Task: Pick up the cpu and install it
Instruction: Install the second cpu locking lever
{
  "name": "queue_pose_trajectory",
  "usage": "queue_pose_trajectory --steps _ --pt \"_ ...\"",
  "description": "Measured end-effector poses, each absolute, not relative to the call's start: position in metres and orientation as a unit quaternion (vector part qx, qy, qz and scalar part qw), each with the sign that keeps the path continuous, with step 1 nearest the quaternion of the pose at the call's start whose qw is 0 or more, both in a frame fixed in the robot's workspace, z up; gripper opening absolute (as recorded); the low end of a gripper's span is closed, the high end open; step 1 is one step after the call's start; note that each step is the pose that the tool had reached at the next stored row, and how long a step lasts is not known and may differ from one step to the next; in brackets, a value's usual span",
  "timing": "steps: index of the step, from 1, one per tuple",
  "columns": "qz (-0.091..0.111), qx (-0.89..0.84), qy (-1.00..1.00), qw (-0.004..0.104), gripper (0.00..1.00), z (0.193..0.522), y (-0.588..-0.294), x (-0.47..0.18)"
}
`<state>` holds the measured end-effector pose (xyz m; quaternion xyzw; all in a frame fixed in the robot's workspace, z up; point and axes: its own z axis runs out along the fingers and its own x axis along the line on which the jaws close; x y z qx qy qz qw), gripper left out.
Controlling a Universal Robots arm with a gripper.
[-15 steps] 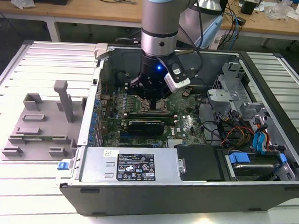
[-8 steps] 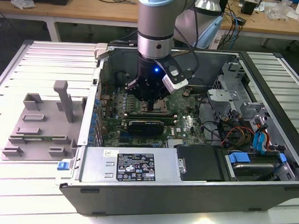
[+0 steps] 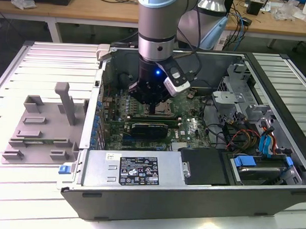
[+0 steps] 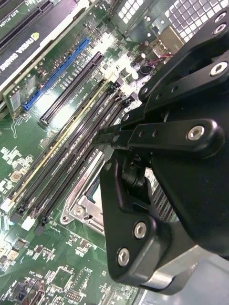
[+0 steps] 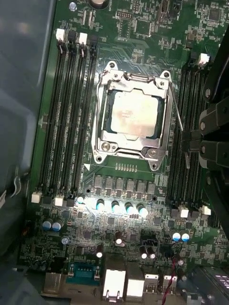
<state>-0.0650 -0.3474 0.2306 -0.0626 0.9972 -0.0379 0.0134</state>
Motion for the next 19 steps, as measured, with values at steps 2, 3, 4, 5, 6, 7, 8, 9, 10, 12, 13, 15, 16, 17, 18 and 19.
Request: queue_pose_trajectory --steps 2,3,4,5,6,7,8,9,10,12,13,15,16,17,18,19 --pt "-0.038 -0.063 0.997 0.013 0.11 0.2298 -0.3474 -0.0657" --pt "-0.038 -0.063 0.997 0.013 0.11 0.2293 -0.3474 -0.066" --pt "-0.038 -0.063 0.997 0.013 0.11 0.2287 -0.3474 -0.0663" --pt "-0.038 -0.063 0.997 0.013 0.11 0.2278 -0.3474 -0.0666" --pt "-0.038 -0.063 0.997 0.013 0.11 0.2268 -0.3474 -0.0672" --pt "-0.038 -0.063 0.997 0.013 0.11 0.2261 -0.3475 -0.0679" --pt "-0.038 -0.063 0.997 0.013 0.11 0.2256 -0.3474 -0.0684" --pt "-0.038 -0.063 0.997 0.013 0.11 0.2253 -0.3474 -0.0686" --pt "-0.038 -0.063 0.997 0.013 0.11 0.225 -0.3475 -0.0686" --pt "-0.038 -0.063 0.997 0.013 0.11 0.2248 -0.3474 -0.0687" --pt "-0.038 -0.063 0.997 0.013 0.11 0.2248 -0.3474 -0.0686" --pt "-0.038 -0.063 0.997 0.014 0.11 0.224 -0.3474 -0.0691" --pt "-0.038 -0.063 0.997 0.014 0.11 0.2234 -0.3474 -0.0703" --pt "-0.038 -0.063 0.997 0.014 0.11 0.2229 -0.3474 -0.0717" --pt "-0.038 -0.063 0.997 0.014 0.11 0.2225 -0.3474 -0.0717" --pt "-0.037 -0.062 0.997 0.014 0.11 0.2219 -0.3474 -0.0717"
